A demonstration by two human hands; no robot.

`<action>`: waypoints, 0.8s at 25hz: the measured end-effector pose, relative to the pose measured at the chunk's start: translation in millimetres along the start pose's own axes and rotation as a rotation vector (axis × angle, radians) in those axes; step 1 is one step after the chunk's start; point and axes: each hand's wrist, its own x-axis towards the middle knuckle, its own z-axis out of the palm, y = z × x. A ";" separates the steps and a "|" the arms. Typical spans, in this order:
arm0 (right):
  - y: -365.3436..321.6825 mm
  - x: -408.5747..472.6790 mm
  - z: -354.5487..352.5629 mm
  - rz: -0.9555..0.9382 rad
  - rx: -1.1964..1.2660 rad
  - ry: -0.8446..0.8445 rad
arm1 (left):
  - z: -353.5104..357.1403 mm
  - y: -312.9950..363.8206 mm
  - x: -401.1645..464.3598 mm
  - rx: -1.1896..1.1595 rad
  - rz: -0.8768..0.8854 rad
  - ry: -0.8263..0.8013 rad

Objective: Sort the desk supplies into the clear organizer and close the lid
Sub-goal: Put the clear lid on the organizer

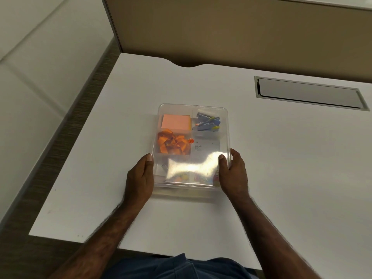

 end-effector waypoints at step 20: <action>-9.4 0.2 -6.5 0.069 0.031 0.128 | -36.6 -14.9 -4.4 -0.247 -0.053 -0.145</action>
